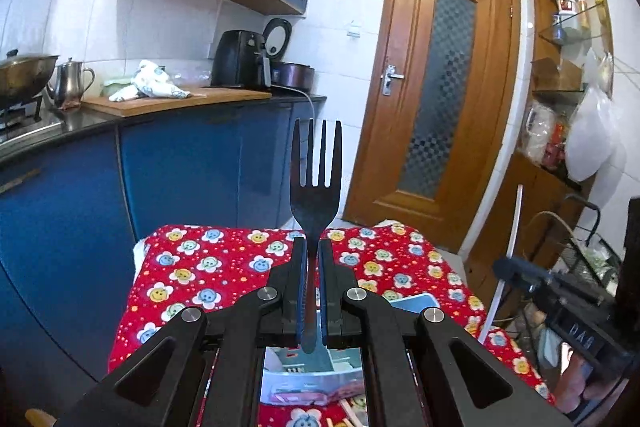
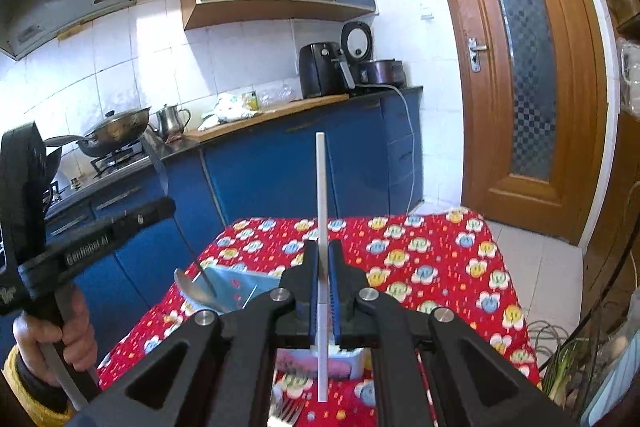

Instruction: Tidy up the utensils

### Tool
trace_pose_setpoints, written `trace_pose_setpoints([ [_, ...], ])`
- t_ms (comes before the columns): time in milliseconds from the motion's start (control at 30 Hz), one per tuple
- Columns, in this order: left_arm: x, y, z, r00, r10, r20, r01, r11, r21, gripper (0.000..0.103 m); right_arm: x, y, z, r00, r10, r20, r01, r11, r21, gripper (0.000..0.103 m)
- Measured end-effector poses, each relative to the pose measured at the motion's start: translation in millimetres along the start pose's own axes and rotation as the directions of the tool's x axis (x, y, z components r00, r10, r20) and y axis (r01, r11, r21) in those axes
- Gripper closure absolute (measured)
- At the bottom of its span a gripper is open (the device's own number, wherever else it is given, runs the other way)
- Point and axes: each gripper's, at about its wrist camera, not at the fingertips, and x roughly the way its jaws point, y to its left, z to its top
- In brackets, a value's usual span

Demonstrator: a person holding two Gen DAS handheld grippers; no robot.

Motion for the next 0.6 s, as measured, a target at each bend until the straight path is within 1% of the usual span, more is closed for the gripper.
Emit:
trace_pose_setpoints([
  [300,29.2,7.8,-16.4,1.0,0.003,-0.028,-0.003,1.0,0.003,0.098,36.3,-0.2,-1.8,1.0,-0.02,0.023,0.02,1.0,-0.006,0.096],
  [433,39.0,10.9,-24.5,0.999,0.002,-0.04,-0.002,1.0,0.004,0.098,53.1,-1.9,-8.1,1.0,-0.027,0.007,0.027,1.0,-0.007,0.096],
  [600,52.2,13.5,-36.8,0.997,-0.005,-0.071,0.004,1.0,-0.005,0.098,72.4,-3.3,-20.9,0.999,-0.031,-0.036,0.03,0.999,-0.014,0.096],
])
